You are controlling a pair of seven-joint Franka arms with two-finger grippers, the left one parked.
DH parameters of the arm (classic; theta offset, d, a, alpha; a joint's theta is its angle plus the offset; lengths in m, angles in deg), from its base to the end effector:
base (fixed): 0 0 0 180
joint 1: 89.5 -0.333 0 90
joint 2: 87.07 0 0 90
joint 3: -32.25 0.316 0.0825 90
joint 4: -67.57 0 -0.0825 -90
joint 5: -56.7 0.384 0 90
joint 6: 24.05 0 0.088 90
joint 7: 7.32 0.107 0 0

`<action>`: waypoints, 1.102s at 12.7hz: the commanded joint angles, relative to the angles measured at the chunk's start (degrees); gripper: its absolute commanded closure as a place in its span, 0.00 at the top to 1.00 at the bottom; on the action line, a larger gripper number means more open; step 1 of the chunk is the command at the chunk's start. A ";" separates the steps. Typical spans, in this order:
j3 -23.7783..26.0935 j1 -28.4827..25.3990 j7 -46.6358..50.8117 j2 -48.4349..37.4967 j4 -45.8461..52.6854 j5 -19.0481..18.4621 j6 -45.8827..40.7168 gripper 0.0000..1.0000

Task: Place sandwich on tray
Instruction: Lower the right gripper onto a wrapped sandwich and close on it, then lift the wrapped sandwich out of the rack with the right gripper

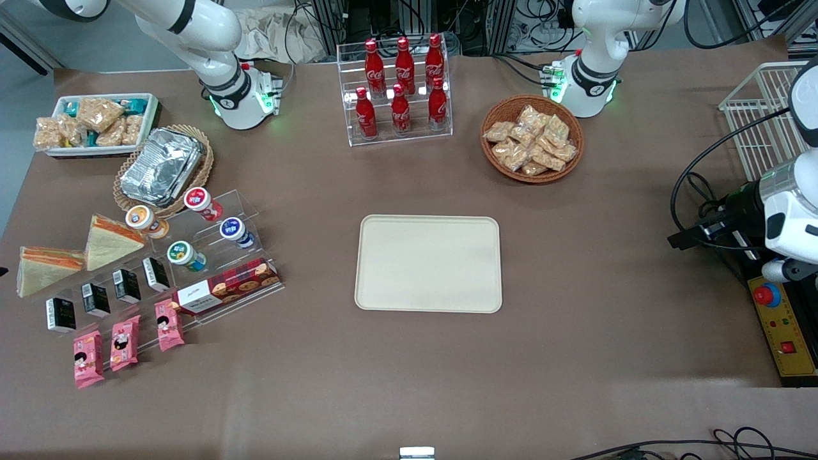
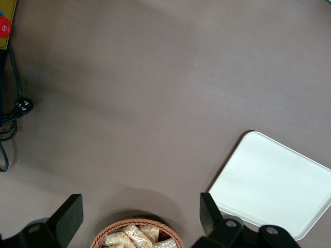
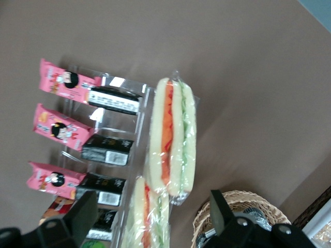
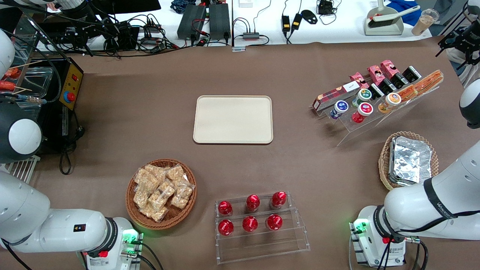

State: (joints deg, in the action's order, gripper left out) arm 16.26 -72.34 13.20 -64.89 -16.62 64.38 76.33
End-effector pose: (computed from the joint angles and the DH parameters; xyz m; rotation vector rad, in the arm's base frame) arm 0.5748 -0.3299 0.4577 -2.7585 1.4218 0.1335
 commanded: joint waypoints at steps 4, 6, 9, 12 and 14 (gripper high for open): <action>0.08 0.15 6.90 1.46 -0.80 -0.47 1.39 0.97; 0.08 0.33 6.99 2.34 -0.98 -0.47 1.48 0.97; 0.08 1.12 7.08 3.74 -1.68 -0.39 2.44 0.97; 0.17 1.12 7.08 4.10 -2.82 -0.39 3.76 0.97; 0.17 1.03 7.35 5.24 -2.82 -0.04 4.73 0.97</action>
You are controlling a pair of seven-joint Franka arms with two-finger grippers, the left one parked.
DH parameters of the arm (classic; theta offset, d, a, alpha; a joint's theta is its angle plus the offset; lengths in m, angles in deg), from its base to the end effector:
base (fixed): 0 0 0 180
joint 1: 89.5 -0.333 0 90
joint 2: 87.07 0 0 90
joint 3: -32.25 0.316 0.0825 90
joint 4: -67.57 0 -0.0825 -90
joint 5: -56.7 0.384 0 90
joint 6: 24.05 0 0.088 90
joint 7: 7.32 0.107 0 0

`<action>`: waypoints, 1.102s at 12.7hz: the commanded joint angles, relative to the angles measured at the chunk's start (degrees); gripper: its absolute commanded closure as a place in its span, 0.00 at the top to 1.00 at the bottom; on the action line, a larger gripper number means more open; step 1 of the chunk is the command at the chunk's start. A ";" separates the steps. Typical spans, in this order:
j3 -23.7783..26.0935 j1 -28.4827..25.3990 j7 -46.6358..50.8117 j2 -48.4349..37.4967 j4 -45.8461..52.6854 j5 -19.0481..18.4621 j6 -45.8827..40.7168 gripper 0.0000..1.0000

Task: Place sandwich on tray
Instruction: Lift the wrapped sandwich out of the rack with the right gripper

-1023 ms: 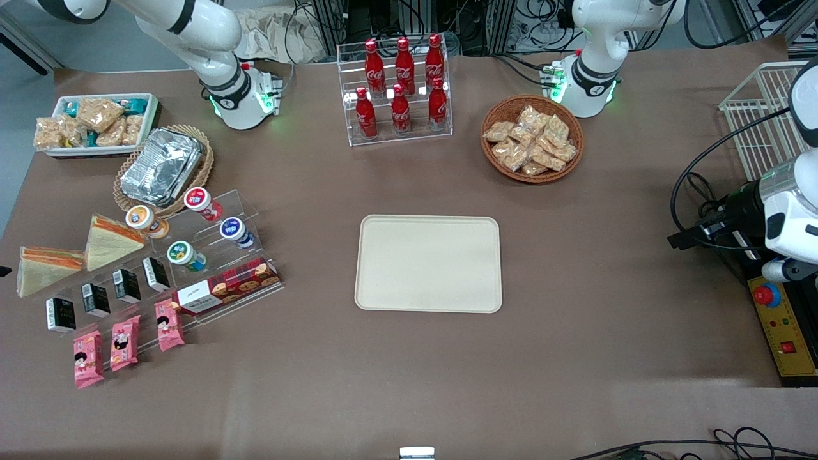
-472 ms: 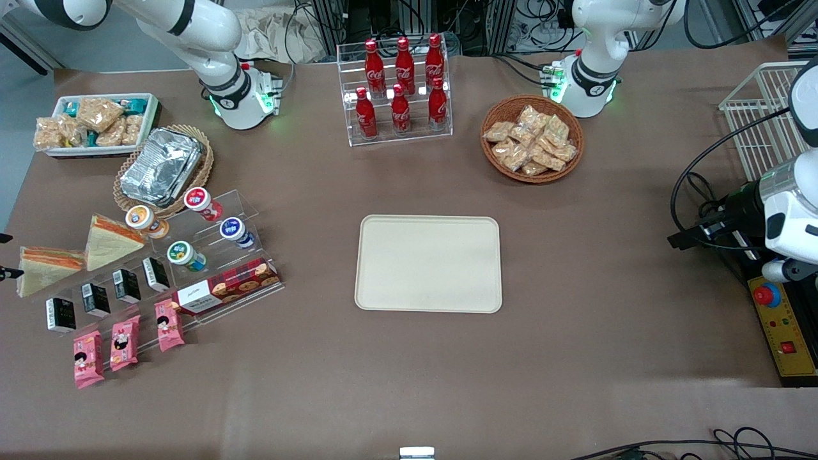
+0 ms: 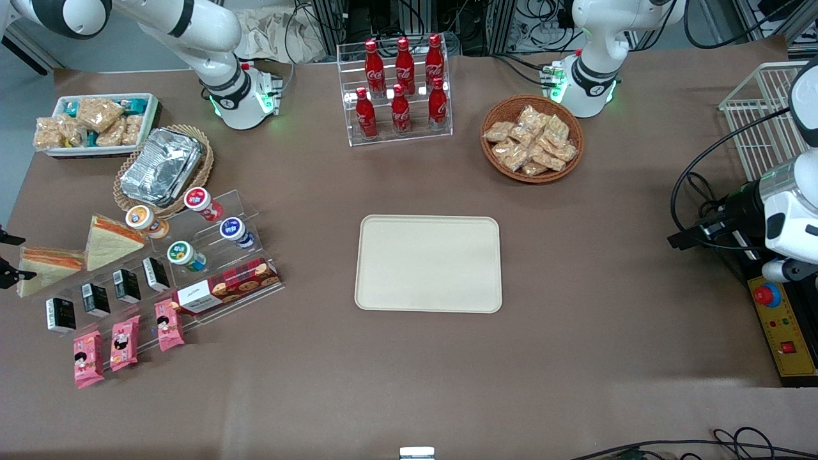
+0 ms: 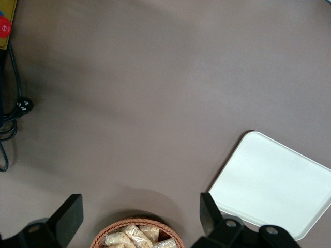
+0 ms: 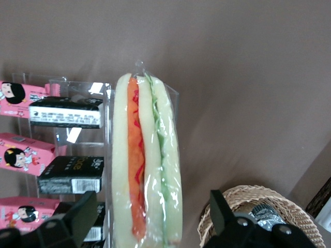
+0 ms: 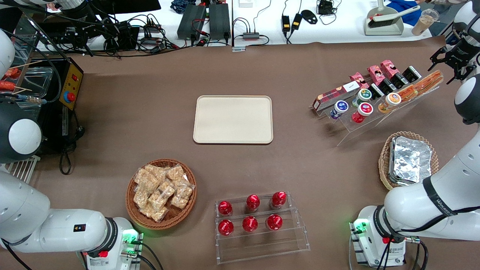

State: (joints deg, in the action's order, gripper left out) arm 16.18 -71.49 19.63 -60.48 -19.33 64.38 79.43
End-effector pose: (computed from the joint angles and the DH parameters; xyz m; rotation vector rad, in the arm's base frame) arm 0.5733 -0.3429 0.3900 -2.6703 1.6156 0.2429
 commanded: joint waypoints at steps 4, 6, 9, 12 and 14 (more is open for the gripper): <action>0.34 -0.17 1.97 1.80 -0.54 0.23 2.07 0.96; 0.34 -0.08 1.97 1.89 -0.72 0.23 2.52 0.92; 0.34 -0.08 1.97 1.89 -0.72 0.32 2.60 0.74; 0.43 -0.35 1.79 1.54 -1.08 0.32 2.17 0.48; 0.43 -0.26 1.09 1.45 -0.99 0.32 2.16 0.24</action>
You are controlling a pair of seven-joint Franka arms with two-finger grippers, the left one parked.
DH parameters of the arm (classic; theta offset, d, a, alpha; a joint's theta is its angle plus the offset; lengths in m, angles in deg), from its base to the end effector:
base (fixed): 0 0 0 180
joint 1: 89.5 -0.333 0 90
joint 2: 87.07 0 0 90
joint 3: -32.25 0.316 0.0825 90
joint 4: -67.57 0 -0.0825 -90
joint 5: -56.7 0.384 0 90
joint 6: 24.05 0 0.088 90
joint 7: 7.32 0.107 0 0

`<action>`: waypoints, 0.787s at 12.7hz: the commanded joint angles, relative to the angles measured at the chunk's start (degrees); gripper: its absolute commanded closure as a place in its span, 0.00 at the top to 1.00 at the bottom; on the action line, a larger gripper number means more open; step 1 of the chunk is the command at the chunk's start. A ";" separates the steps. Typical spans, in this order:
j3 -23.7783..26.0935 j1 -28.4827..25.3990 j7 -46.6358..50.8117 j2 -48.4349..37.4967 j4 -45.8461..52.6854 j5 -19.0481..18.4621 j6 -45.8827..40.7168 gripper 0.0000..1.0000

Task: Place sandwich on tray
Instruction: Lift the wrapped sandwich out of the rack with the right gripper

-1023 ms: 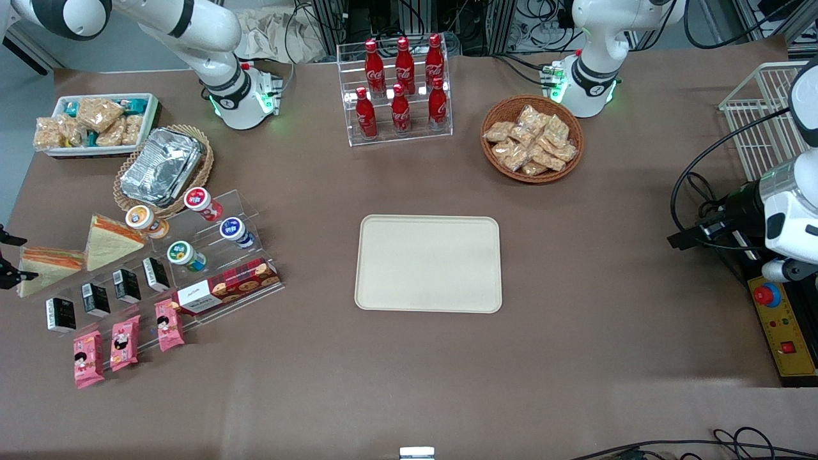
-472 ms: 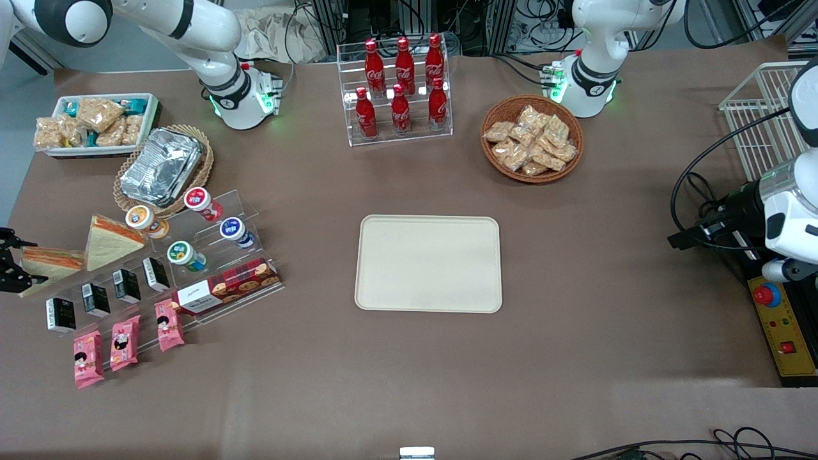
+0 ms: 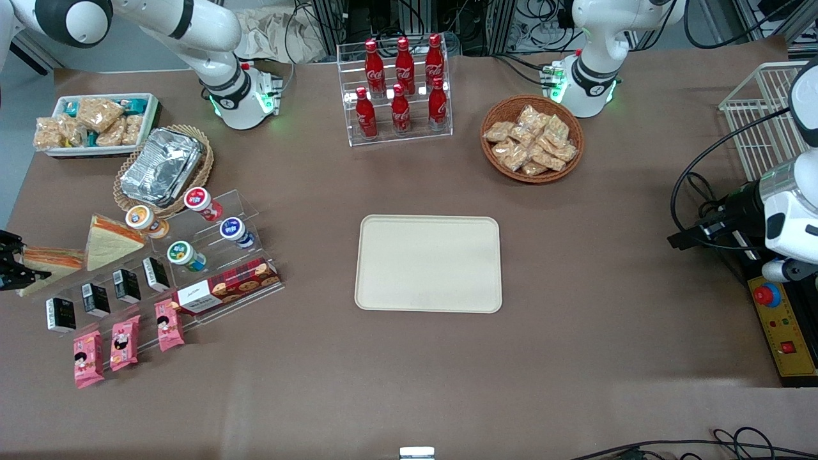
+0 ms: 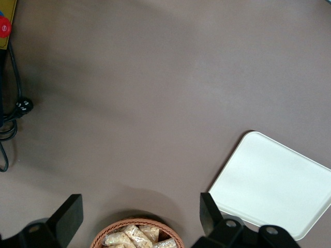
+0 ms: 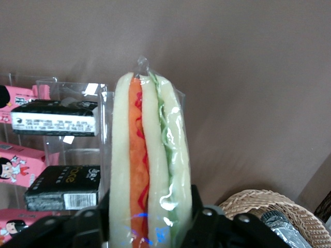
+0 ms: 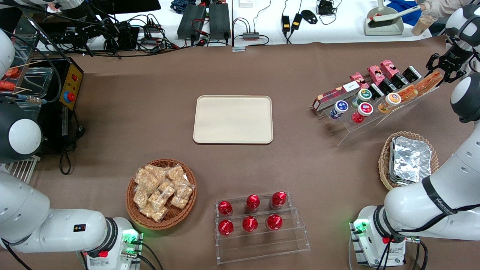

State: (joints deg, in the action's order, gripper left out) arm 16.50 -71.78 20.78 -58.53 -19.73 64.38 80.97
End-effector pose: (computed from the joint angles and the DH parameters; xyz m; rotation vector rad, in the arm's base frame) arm 0.5794 -0.3391 0.3661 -2.6676 1.6349 0.2654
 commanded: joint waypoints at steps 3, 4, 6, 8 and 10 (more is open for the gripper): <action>0.28 -0.05 -0.14 -0.67 -0.07 0.31 0.36 0.16; 0.28 -0.05 -0.15 -0.85 0.54 0.31 0.10 0.16; 0.46 0.04 -0.23 -1.37 2.12 0.14 -2.34 0.16; 0.72 0.04 -0.23 -1.38 6.68 0.14 -6.82 0.16; 1.16 -0.05 -0.41 -1.99 8.36 0.14 -9.03 0.16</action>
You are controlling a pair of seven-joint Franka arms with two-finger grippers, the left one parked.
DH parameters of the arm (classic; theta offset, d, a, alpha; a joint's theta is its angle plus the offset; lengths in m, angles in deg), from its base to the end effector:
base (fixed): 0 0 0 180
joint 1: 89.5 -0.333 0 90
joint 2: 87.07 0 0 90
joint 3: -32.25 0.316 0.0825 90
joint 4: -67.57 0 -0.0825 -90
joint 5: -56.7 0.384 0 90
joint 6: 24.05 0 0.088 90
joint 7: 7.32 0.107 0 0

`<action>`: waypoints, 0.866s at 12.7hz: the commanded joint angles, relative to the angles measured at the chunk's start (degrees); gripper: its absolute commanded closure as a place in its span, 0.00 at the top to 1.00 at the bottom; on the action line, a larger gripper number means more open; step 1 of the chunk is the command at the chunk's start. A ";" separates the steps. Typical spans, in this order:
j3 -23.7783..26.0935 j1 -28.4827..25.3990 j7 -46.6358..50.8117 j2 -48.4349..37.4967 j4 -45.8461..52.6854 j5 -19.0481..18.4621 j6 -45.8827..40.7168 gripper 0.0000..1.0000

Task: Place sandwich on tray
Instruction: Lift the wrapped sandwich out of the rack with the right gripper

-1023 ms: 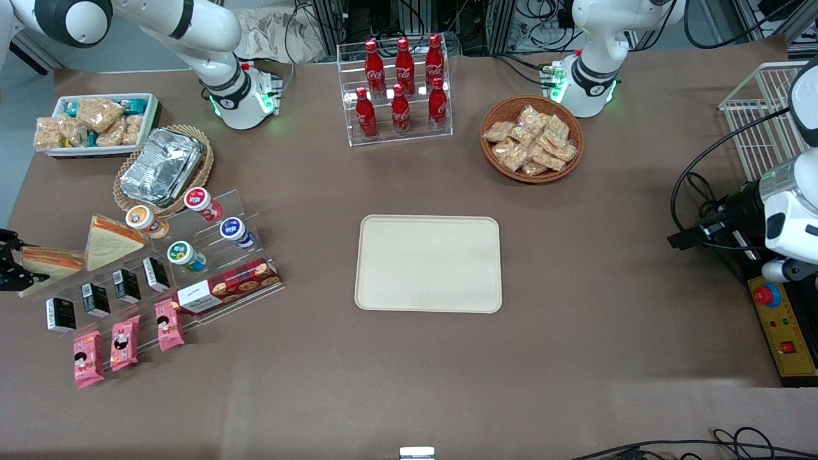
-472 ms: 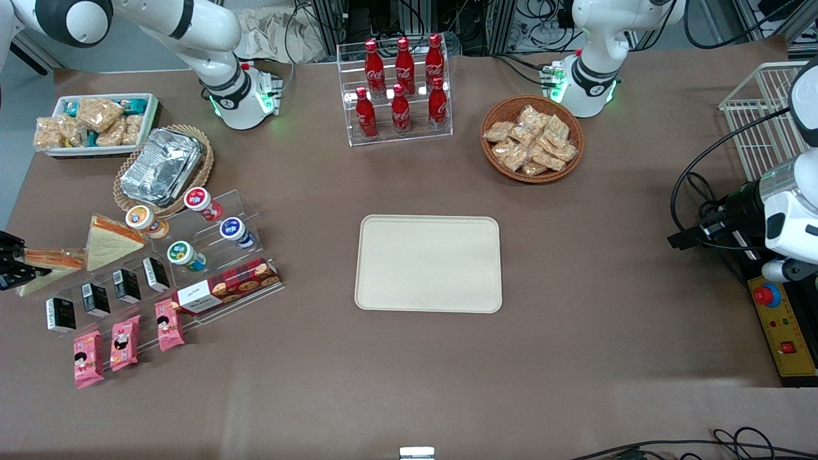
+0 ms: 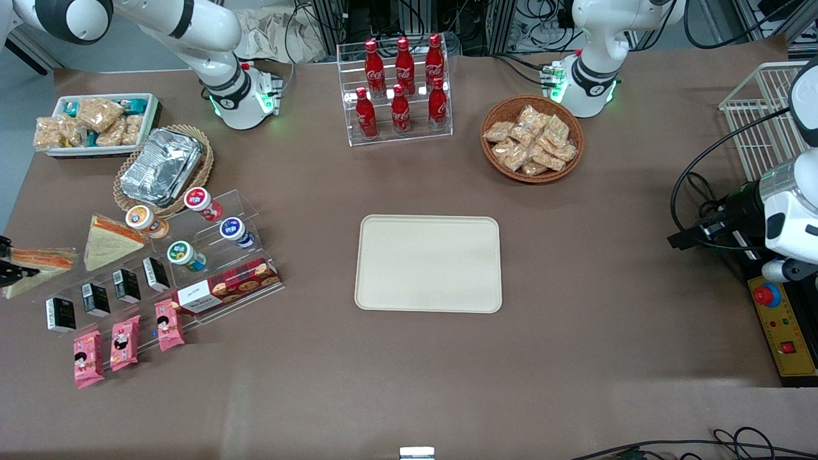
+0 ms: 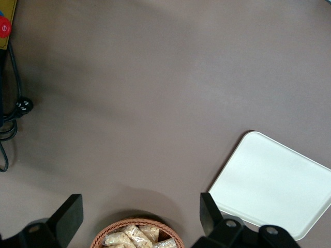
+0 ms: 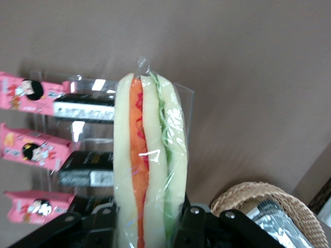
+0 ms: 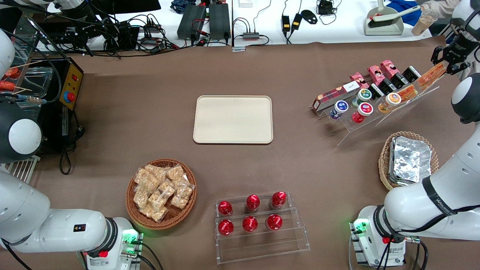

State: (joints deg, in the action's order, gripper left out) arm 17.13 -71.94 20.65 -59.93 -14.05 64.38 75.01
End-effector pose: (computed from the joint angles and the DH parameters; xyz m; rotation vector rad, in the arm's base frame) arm 0.5902 -0.3293 0.4192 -2.6805 1.5907 0.2378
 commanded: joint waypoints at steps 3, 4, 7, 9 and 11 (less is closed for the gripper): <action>3.16 0.10 -1.24 -3.49 5.40 0.05 -7.81 0.16; 4.30 0.10 -1.16 -4.19 7.42 -0.04 -9.92 0.16; 7.03 -1.82 -2.64 -8.14 8.67 -0.21 -12.05 0.16; 7.48 -4.98 -5.18 -10.60 8.76 -0.30 -12.93 0.16; 7.48 -8.49 -6.60 -12.36 8.76 -0.48 -13.37 0.16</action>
State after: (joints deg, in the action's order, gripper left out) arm 24.73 -77.96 16.26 -70.68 -5.42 64.38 62.87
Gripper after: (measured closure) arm 0.617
